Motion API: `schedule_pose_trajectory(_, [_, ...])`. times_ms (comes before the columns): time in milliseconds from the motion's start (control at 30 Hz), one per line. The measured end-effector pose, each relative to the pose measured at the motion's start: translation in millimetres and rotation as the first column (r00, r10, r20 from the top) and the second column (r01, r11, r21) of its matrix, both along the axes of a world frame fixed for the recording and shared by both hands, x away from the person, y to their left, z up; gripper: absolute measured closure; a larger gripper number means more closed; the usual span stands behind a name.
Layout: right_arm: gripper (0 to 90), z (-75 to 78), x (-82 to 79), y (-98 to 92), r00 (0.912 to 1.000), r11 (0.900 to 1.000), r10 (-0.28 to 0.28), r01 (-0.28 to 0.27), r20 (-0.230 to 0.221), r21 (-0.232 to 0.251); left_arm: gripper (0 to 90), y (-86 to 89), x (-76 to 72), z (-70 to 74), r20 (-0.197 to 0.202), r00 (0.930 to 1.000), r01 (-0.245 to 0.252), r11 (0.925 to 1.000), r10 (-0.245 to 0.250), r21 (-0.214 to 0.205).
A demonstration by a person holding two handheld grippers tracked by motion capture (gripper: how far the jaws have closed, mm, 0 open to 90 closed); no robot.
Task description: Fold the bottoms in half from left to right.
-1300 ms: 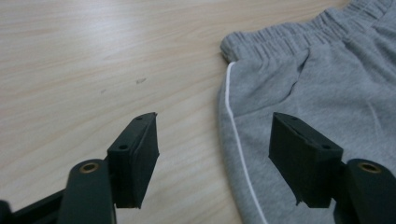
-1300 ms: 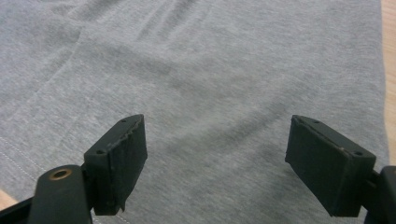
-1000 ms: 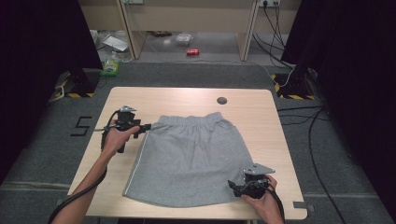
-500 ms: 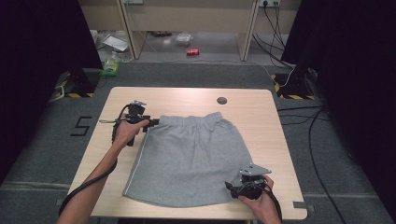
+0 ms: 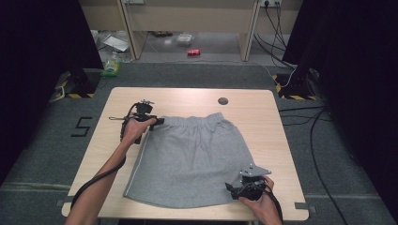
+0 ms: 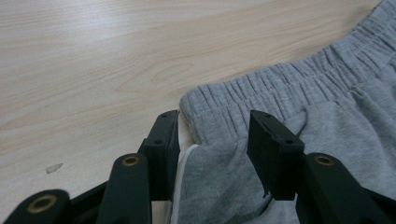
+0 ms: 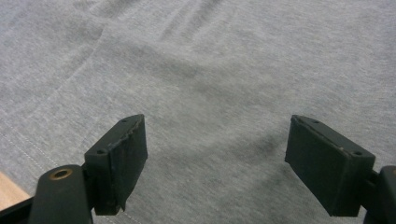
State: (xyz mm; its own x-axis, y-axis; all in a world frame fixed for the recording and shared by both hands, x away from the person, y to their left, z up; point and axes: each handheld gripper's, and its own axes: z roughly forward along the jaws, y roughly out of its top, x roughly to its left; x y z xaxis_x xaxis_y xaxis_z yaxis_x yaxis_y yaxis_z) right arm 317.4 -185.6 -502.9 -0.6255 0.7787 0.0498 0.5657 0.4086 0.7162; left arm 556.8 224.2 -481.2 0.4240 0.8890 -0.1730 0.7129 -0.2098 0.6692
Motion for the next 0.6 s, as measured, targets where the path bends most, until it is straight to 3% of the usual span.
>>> schedule_pose_trajectory(400, [21.4, -2.1, -0.6, 4.3, 0.9998, 0.9997, 0.022, -0.022, -0.001, -0.006, 55.8, -7.9, 11.5, -11.2, -0.038, 0.999, -0.02, 0.998, 0.022, 0.06])
schedule_pose_trajectory(600, [21.6, -1.8, -0.7, 7.2, 0.9996, 0.9996, 0.028, -0.028, 0.003, -0.003, 61.6, -14.3, 13.5, -14.7, -0.053, 0.9986, -0.002, 0.9953, 0.008, 0.097])
